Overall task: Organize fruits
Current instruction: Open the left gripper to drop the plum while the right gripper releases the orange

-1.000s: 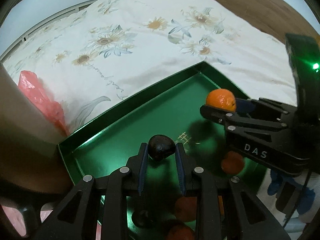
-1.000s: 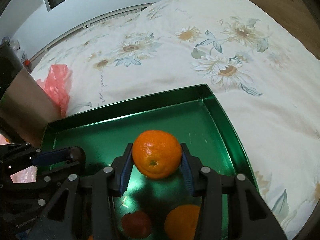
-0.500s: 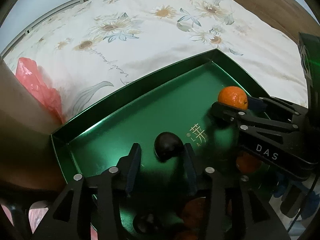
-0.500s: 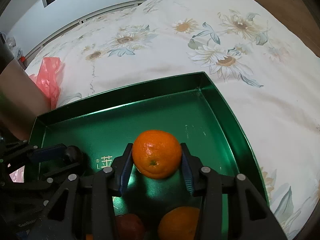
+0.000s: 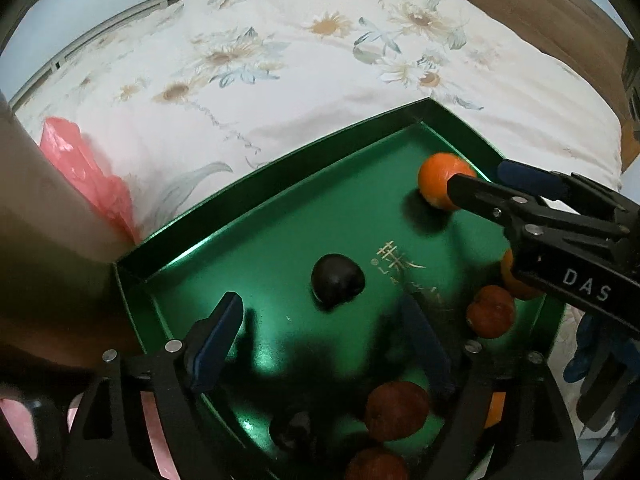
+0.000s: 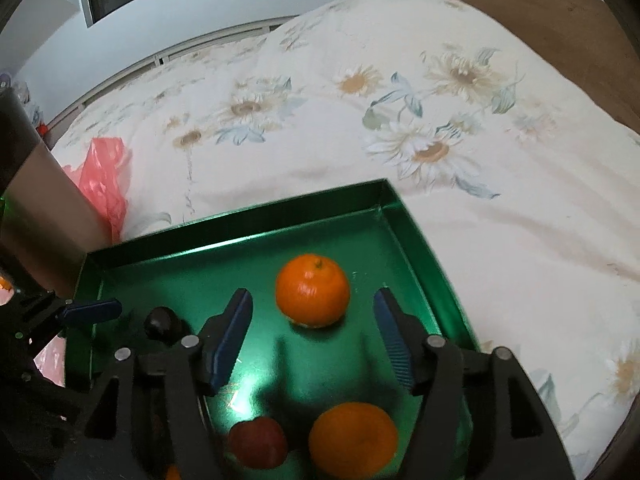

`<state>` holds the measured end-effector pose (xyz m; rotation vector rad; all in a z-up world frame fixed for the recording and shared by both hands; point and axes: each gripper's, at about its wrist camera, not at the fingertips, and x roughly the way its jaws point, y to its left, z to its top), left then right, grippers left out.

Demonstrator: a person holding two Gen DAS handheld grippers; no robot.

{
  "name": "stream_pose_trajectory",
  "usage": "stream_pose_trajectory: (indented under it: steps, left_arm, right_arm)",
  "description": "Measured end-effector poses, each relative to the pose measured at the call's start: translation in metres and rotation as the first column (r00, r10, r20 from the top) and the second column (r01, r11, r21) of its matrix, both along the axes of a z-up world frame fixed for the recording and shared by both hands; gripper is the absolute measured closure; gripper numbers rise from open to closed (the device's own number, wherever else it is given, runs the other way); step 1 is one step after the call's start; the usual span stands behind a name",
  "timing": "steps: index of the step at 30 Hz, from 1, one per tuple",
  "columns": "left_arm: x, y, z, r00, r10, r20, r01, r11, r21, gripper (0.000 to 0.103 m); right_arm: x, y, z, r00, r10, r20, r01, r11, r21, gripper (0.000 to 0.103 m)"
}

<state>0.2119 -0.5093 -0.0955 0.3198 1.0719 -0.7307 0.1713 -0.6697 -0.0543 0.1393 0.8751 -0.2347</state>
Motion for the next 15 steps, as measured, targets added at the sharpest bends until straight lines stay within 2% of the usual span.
stream_pose_trajectory:
  steps: [4,15]
  left_arm:
    - [-0.008,0.002,0.012,0.999,-0.027,0.016,0.028,0.999,-0.022,0.02]
    - [-0.045,0.017,0.044,0.994,-0.106,0.033,0.108,0.992,-0.059,0.014]
  right_arm:
    - [-0.012,-0.001,0.011,1.0,-0.02,0.02,0.02,1.0,0.012,0.0]
    - [-0.044,0.008,0.035,0.996,-0.087,0.017,0.087,0.996,-0.034,0.0]
